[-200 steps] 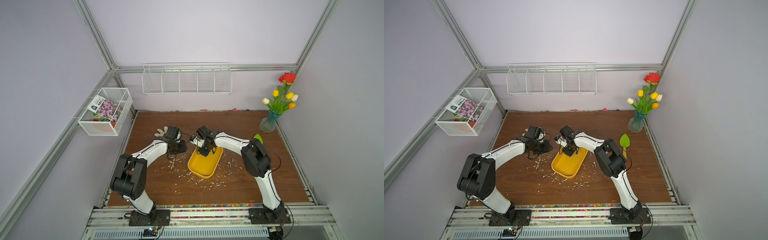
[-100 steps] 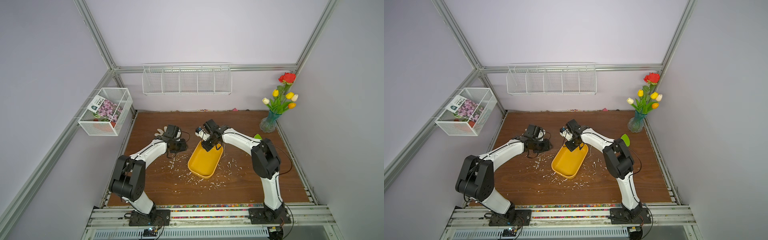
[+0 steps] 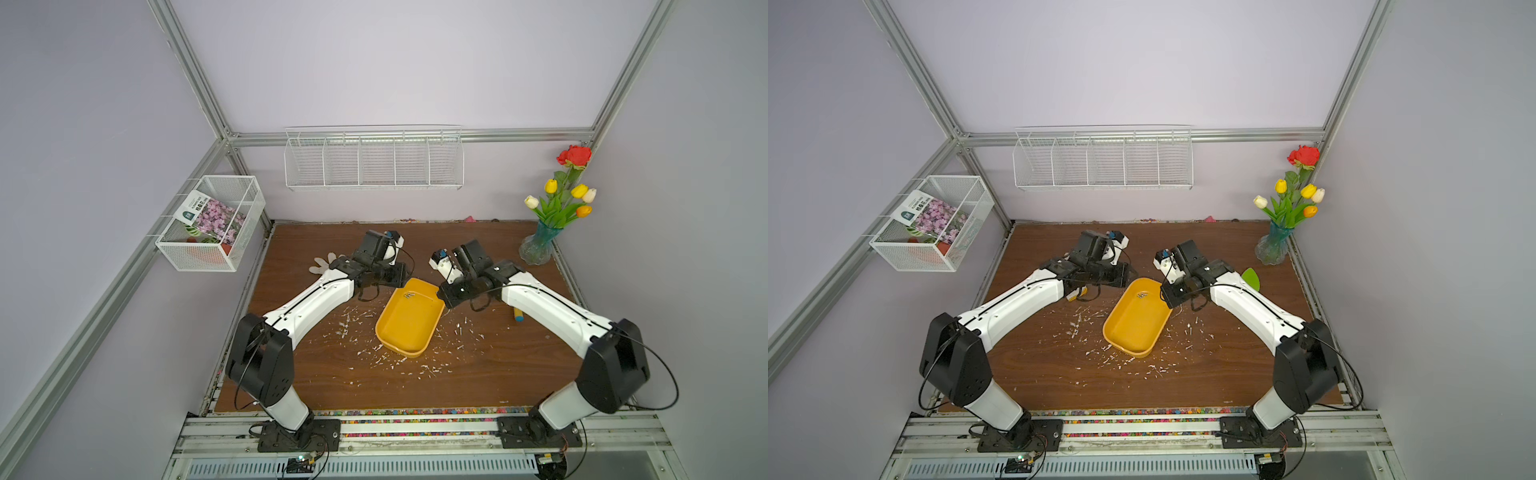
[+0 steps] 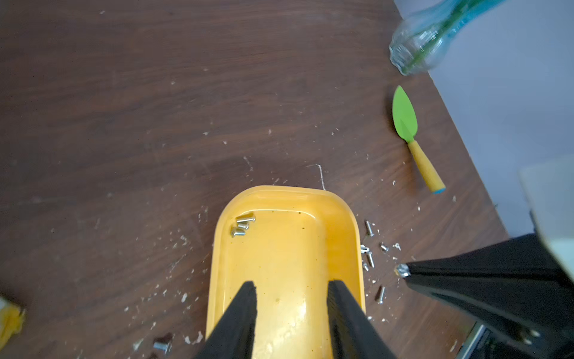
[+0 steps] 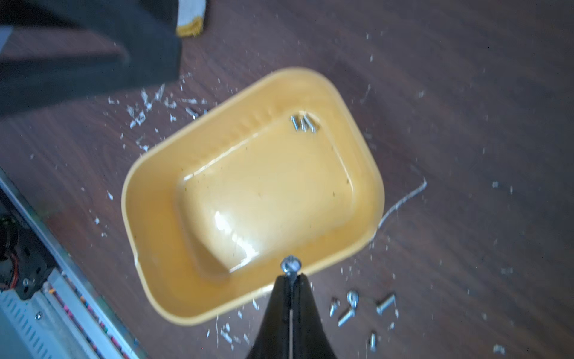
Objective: Take out the screws from the storage box
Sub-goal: Place the screw at the center of the board.
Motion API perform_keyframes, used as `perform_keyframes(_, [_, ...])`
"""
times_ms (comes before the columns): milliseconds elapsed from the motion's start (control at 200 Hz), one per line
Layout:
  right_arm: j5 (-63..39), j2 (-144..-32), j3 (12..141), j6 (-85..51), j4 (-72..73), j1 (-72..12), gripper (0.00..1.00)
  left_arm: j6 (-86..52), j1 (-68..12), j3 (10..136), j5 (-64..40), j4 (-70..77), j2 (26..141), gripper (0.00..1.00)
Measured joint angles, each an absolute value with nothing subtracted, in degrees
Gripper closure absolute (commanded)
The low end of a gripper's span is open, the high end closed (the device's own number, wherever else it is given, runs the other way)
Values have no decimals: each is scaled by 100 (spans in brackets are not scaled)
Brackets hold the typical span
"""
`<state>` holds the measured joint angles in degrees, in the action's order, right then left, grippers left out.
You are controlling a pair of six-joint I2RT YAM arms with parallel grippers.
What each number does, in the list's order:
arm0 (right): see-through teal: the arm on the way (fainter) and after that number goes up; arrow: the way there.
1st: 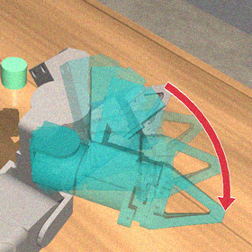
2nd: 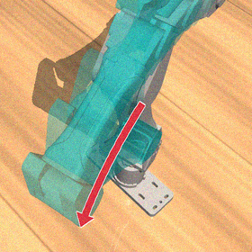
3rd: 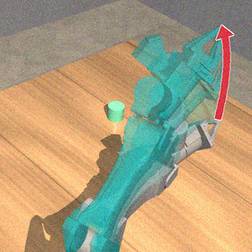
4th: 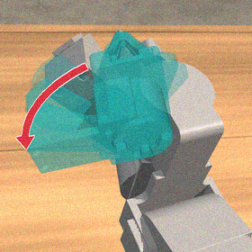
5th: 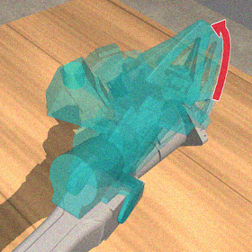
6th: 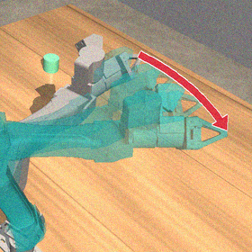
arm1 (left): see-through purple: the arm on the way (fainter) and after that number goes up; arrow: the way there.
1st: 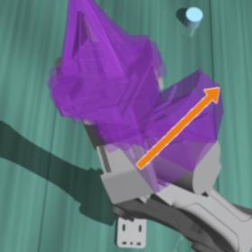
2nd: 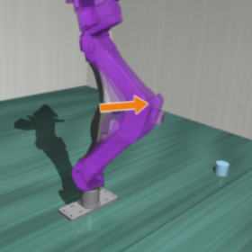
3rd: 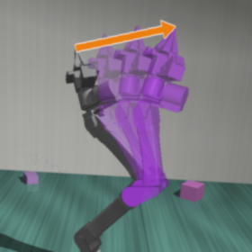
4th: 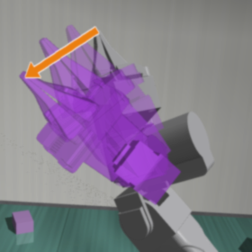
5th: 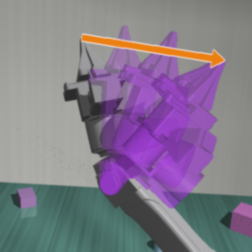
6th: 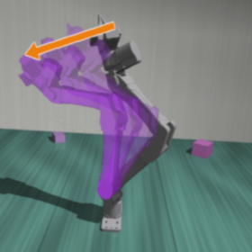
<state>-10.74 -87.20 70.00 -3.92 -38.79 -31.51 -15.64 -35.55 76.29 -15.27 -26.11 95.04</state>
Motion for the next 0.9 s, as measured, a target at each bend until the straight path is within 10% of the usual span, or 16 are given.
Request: perform_keyframes(900, [-301,-8925,5315,-1581,-3529,-3146,100,-1197,-4316,9032,-80,-3763,11784,56])
